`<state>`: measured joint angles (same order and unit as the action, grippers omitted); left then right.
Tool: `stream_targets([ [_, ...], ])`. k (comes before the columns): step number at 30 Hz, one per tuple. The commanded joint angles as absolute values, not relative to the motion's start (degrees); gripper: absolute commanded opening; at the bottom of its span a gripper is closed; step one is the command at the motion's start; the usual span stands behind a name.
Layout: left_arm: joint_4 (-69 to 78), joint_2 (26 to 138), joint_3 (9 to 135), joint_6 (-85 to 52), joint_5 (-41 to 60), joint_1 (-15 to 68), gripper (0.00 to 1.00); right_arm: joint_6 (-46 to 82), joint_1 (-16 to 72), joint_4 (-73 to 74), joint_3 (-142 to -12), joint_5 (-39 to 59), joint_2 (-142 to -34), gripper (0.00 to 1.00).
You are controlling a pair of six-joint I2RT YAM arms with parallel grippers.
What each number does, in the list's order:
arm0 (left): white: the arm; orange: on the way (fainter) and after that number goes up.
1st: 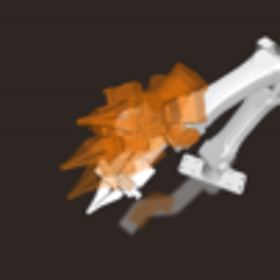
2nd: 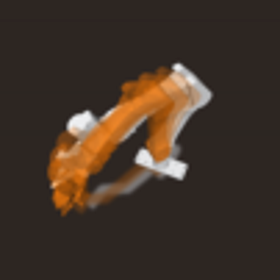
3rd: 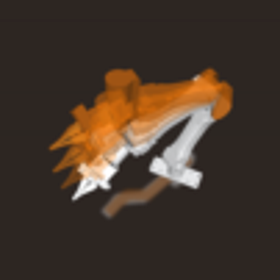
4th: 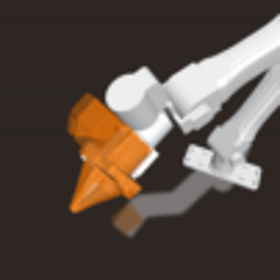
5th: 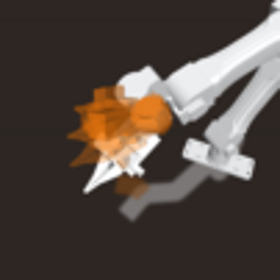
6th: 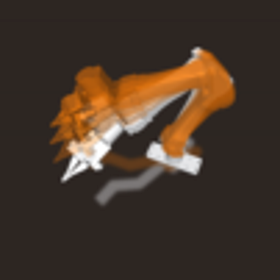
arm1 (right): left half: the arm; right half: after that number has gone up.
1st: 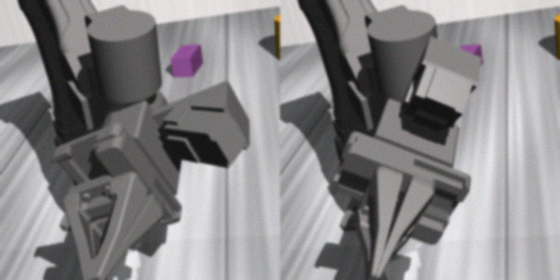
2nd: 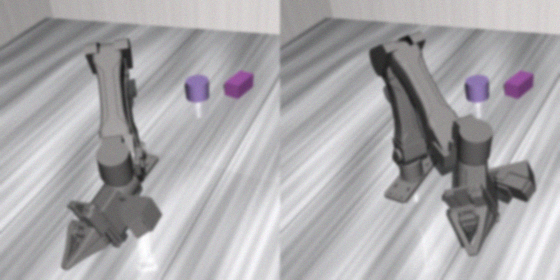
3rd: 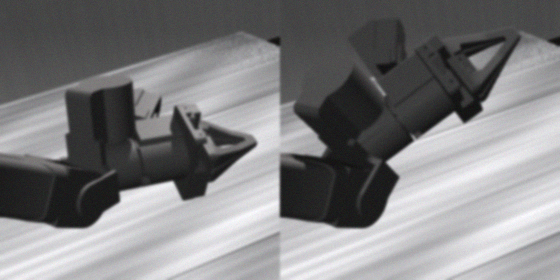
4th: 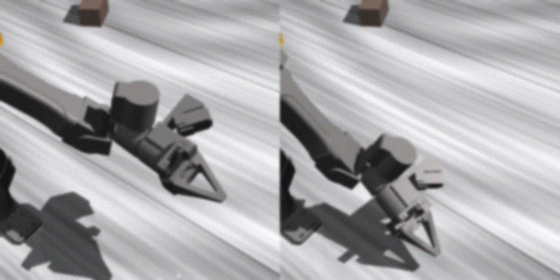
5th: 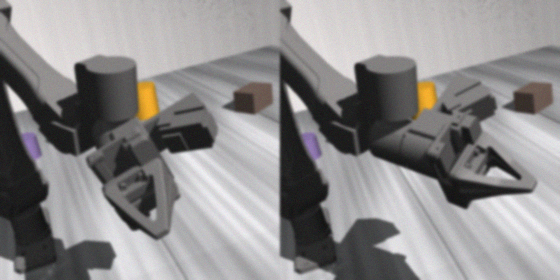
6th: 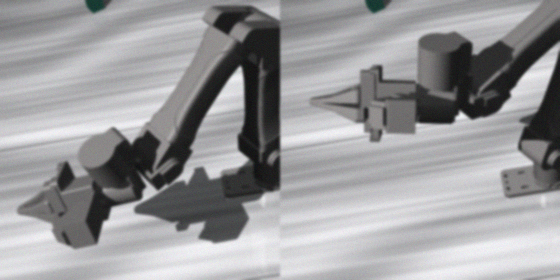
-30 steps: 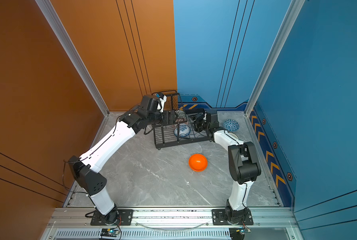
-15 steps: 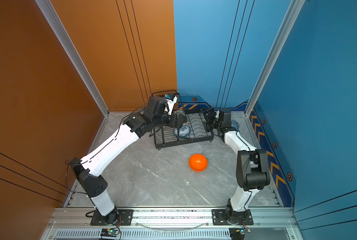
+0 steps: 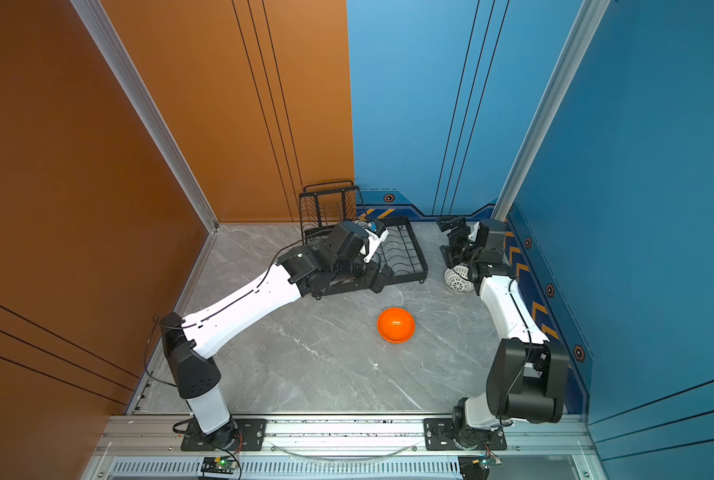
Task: Load the bowls into the dish rack
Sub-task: 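Open right gripper and withdraw while left gripper moves toward the orange bowl, then grasp the rim of the orange bowl with the left gripper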
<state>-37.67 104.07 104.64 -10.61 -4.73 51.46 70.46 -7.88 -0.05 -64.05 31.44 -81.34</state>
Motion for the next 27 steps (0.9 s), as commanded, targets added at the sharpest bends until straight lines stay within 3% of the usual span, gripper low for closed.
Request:
stream_targets([
  [1, -40.9, 106.0, 102.1, -14.3, -5.1, 52.8, 0.98, 68.7, -7.4, -4.1, -61.6, 31.4, -79.2, 1.00],
  [13, -43.3, 113.2, 97.3, -27.4, -1.0, 54.5, 0.99, 68.3, -3.9, -8.3, -58.2, 32.2, -73.7, 1.00],
  [21, -43.2, 116.3, 95.4, -31.4, 1.1, 55.6, 0.87, 68.6, -3.8, -9.8, -54.5, 31.7, -69.8, 1.00],
  [24, -43.3, 117.1, 94.9, -32.5, 1.6, 55.6, 0.87, 68.8, -4.0, -10.1, -53.6, 31.5, -68.6, 1.00],
  [27, -43.3, 118.1, 95.4, -32.8, 2.1, 55.4, 0.80, 69.0, -4.1, -10.1, -53.5, 31.5, -68.1, 1.00],
])
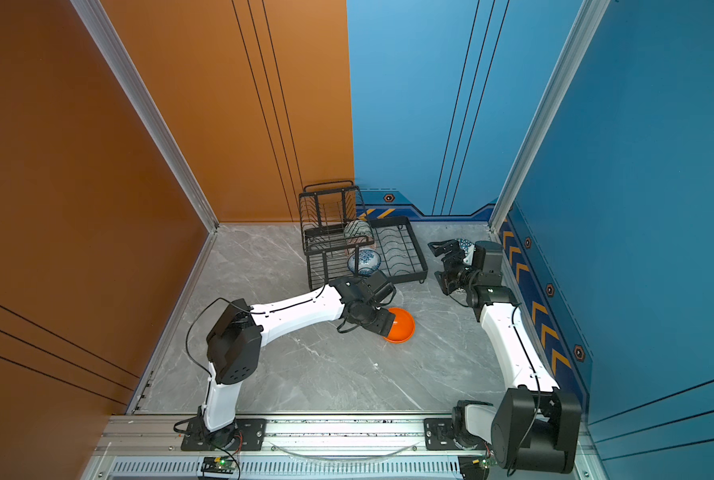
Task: Load the bowls into the dish rack
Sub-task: 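Grasp the rim of the orange bowl with the left gripper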
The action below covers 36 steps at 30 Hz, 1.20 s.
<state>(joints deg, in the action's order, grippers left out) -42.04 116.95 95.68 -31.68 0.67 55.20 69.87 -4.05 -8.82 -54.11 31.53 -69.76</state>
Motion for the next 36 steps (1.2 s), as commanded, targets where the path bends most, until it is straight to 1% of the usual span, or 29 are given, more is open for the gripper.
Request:
stream_targets([
  [1, -43.3, 118.7, 95.7, -32.9, 2.5, 55.2, 0.77, 69.0, -4.1, -10.2, -53.5, 31.4, -68.0, 1.00],
  [3, -43.3, 119.8, 96.5, -33.5, 3.2, 55.0, 0.71, 69.2, -4.0, -10.3, -53.5, 31.4, -68.1, 1.00],
  [4, -43.3, 120.4, 96.9, -34.0, 3.8, 54.8, 0.65, 69.3, -4.0, -10.2, -53.5, 31.4, -68.1, 1.00],
  [6, -43.3, 121.7, 97.7, -34.5, 4.7, 54.4, 0.58, 69.5, -4.0, -10.2, -53.6, 31.3, -67.8, 1.00],
  [10, -43.3, 123.1, 99.3, -34.3, 4.9, 54.3, 0.55, 69.5, -4.3, -10.4, -53.4, 31.1, -67.0, 1.00],
  [12, -43.3, 123.6, 99.9, -34.3, 5.1, 54.4, 0.50, 69.4, -4.5, -10.5, -53.4, 31.2, -67.0, 1.00],
  [14, -43.3, 124.3, 100.6, -34.1, 5.9, 54.4, 0.42, 69.5, -4.5, -10.5, -53.4, 31.1, -67.0, 1.00],
  [16, -43.3, 124.9, 101.1, -33.9, 6.6, 54.5, 0.30, 69.5, -4.7, -10.5, -53.5, 31.0, -67.2, 1.00],
  [18, -43.3, 125.0, 101.2, -33.9, 6.6, 54.4, 0.21, 69.5, -4.7, -10.5, -53.7, 30.9, -67.3, 1.00],
  [19, -43.3, 124.9, 101.3, -33.9, 6.6, 54.4, 0.18, 69.4, -4.8, -10.5, -53.8, 30.9, -67.4, 1.00],
  [26, -43.4, 124.6, 102.9, -34.2, 6.7, 54.2, 0.01, 69.5, -4.9, -10.5, -54.1, 30.5, -67.6, 1.00],
  [31, -43.5, 124.5, 107.5, -33.6, 6.9, 53.6, 0.00, 70.3, -5.0, -10.6, -56.9, 30.1, -68.9, 1.00],
  [36, -44.0, 123.5, 116.9, -33.6, 4.0, 51.7, 0.00, 72.2, -5.7, -10.7, -62.5, 29.8, -70.6, 1.00],
])
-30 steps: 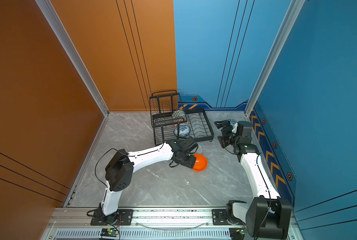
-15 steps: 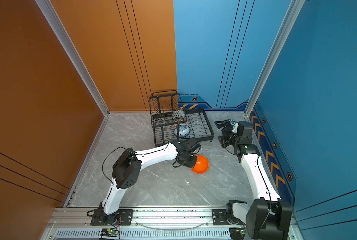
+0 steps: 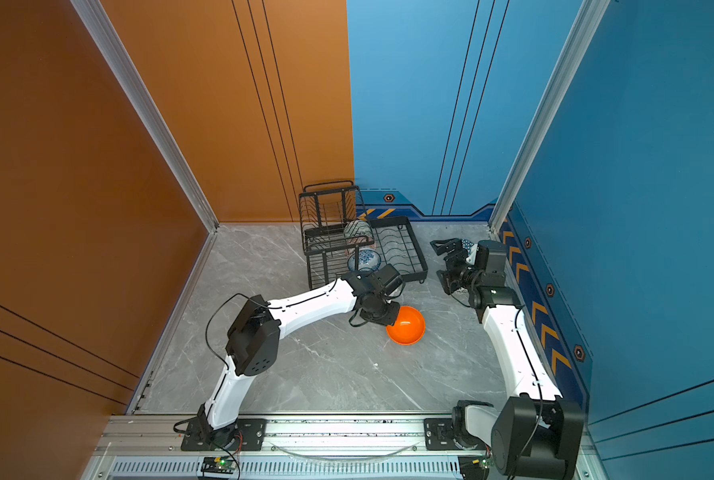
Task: Load the bowls into the dish rack
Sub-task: 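Grasp the rim of the orange bowl with the left gripper, then lift the orange bowl high with left gripper while right gripper rises toward it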
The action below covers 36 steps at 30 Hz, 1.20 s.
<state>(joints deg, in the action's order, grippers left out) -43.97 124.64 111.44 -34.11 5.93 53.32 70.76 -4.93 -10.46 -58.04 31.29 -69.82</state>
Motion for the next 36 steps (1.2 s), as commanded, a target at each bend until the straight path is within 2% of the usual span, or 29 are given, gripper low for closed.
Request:
stream_targets([
  [1, -43.9, 123.4, 118.6, -33.6, 3.0, 51.4, 0.00, 72.6, -6.0, -10.7, -64.0, 29.6, -70.8, 0.99],
  [9, -43.8, 125.9, 139.5, -28.7, -9.7, 49.7, 0.00, 74.2, -7.6, -15.8, -80.7, 26.3, -75.1, 1.00],
  [15, -40.1, 130.6, 153.3, -27.0, -13.2, 47.5, 0.00, 76.8, -9.0, -15.7, -88.3, 25.4, -78.2, 1.00],
  [25, -12.5, 124.2, 141.4, -19.4, -22.6, 42.3, 0.00, 78.4, -5.6, -13.1, -100.8, 24.7, -85.9, 1.00],
  [36, 6.5, 119.8, 132.9, -7.0, -28.3, 35.0, 0.00, 79.6, 8.4, -11.0, -125.4, 27.3, -104.2, 1.00],
])
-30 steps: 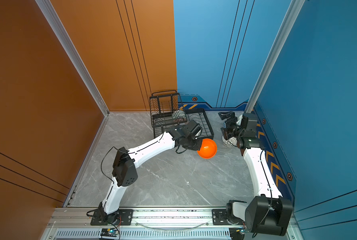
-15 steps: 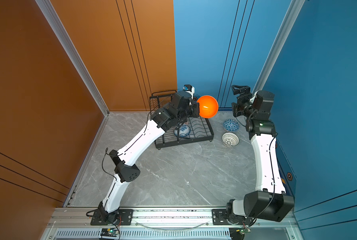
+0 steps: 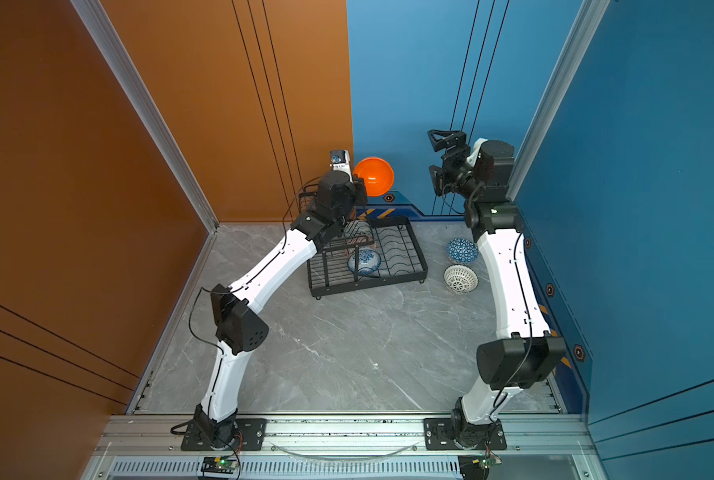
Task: Load the bowls into the dish rack
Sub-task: 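Lift the orange bowl high with left gripper while right gripper rises toward it, then bring the right gripper to the orange bowl rim held by the left gripper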
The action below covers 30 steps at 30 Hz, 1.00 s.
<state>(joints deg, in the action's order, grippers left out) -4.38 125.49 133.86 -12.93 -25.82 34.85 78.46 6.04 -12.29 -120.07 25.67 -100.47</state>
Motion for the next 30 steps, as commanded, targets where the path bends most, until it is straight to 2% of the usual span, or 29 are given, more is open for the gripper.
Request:
stream_targets([
  [1, 8.3, 119.3, 131.7, -5.7, -28.7, 34.8, 0.00, 80.5, 9.3, -11.0, -127.5, 27.7, -106.0, 1.00],
  [9, 21.3, 115.5, 120.7, 1.6, -29.7, 33.7, 0.00, 89.4, 16.1, -6.2, -134.5, 26.9, -114.6, 1.00],
  [15, 23.1, 114.4, 117.2, 3.8, -29.9, 33.3, 0.00, 93.5, 17.4, -4.3, -135.8, 27.2, -117.5, 1.00],
  [30, 23.8, 114.6, 114.5, 3.3, -32.7, 30.5, 0.00, 90.8, 18.5, -6.7, -134.2, 27.4, -115.8, 1.00],
])
